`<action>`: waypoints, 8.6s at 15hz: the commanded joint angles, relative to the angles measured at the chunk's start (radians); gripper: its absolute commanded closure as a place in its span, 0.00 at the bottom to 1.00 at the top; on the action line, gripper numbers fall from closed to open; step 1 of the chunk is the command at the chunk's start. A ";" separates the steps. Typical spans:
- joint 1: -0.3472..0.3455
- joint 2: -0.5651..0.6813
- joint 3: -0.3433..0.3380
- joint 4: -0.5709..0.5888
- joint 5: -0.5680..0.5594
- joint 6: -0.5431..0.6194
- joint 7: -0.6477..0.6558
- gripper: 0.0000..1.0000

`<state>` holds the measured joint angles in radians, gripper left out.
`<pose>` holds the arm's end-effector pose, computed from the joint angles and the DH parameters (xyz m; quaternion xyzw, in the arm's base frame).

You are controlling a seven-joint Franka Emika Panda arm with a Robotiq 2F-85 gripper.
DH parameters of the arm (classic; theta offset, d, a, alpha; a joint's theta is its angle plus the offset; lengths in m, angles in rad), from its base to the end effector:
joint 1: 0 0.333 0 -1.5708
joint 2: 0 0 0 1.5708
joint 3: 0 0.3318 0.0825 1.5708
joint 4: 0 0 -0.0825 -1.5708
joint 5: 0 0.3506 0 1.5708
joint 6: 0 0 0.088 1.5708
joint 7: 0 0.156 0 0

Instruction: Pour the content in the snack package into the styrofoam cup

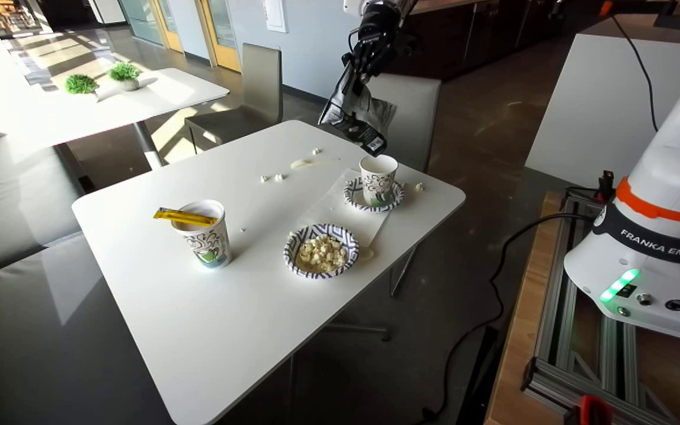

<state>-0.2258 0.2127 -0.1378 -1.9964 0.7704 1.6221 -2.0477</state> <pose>0.4993 -0.0750 0.3508 -0.6908 -0.5799 -0.2231 0.3699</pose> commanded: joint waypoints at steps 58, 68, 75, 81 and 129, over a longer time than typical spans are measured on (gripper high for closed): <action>0.258 -0.399 0.167 -0.505 -0.453 0.989 0.473 1.00; 0.176 -0.330 0.347 -0.732 -0.987 1.500 0.867 0.99; 0.158 -0.325 0.357 -0.742 -1.009 1.499 0.871 1.00; -0.168 -0.584 0.749 -0.778 -1.269 1.416 1.079 1.00; -1.450 -0.978 2.222 -0.101 -1.125 0.899 1.469 0.00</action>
<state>-1.7015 -0.8963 2.0998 -2.0801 -0.3679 2.6834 -0.4667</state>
